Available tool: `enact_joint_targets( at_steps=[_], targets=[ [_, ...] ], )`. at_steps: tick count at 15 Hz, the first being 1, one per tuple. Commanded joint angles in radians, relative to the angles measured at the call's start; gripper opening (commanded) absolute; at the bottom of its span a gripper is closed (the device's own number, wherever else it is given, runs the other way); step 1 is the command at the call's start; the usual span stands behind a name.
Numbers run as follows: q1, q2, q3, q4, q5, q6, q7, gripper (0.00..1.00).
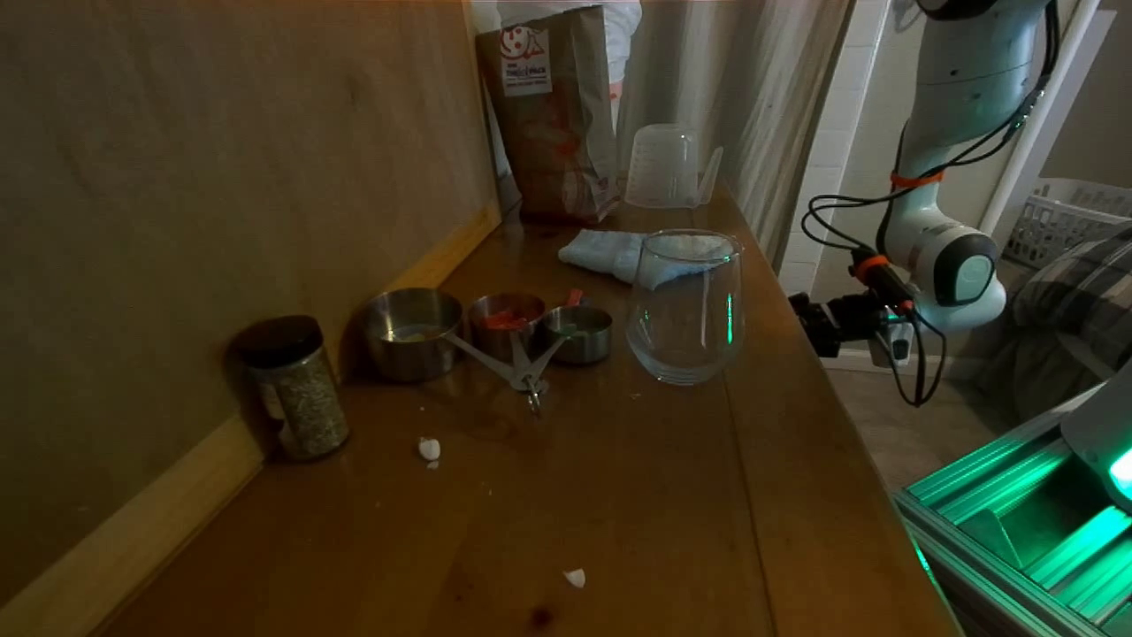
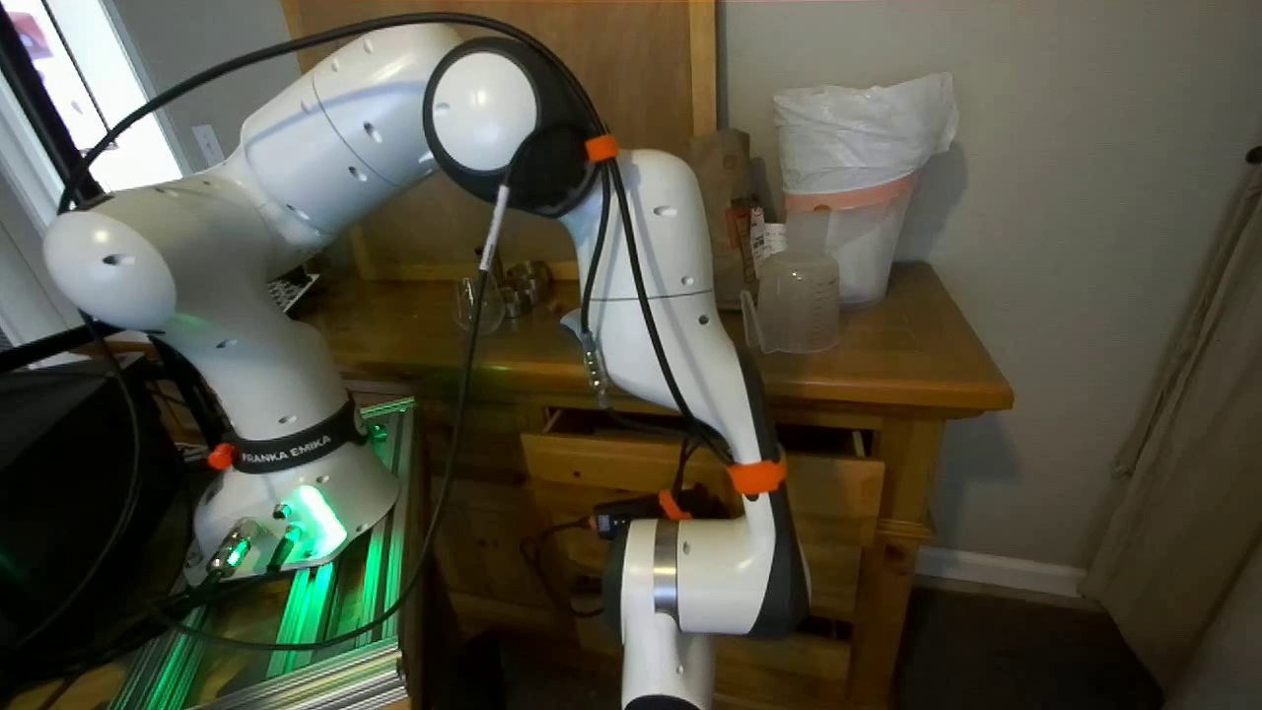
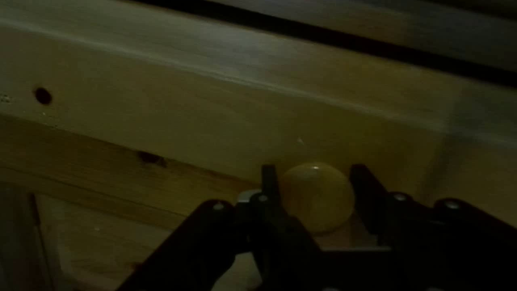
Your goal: Move the towel to the top drawer on the right, then close the drawer
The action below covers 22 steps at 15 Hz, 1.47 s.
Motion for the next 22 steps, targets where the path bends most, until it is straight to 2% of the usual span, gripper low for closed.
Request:
enact_joint_targets(
  at_steps=[1,15,16,18,21,22],
  targets=[
    [-0.017,-0.054,-0.050,-0.044,-0.022,-0.004,-0.036,0.23],
    [-0.027,-0.089,-0.126,-0.081,-0.061,0.015,-0.095,0.23],
    [-0.015,-0.101,-0.130,-0.096,-0.060,0.026,-0.103,0.73],
    [0.010,-0.136,-0.146,-0.132,-0.059,0.069,-0.127,0.80],
    [0.034,-0.229,-0.182,-0.200,-0.056,0.154,-0.175,1.00],
    [0.046,-0.263,-0.191,-0.227,-0.061,0.187,-0.191,1.00]
  ],
)
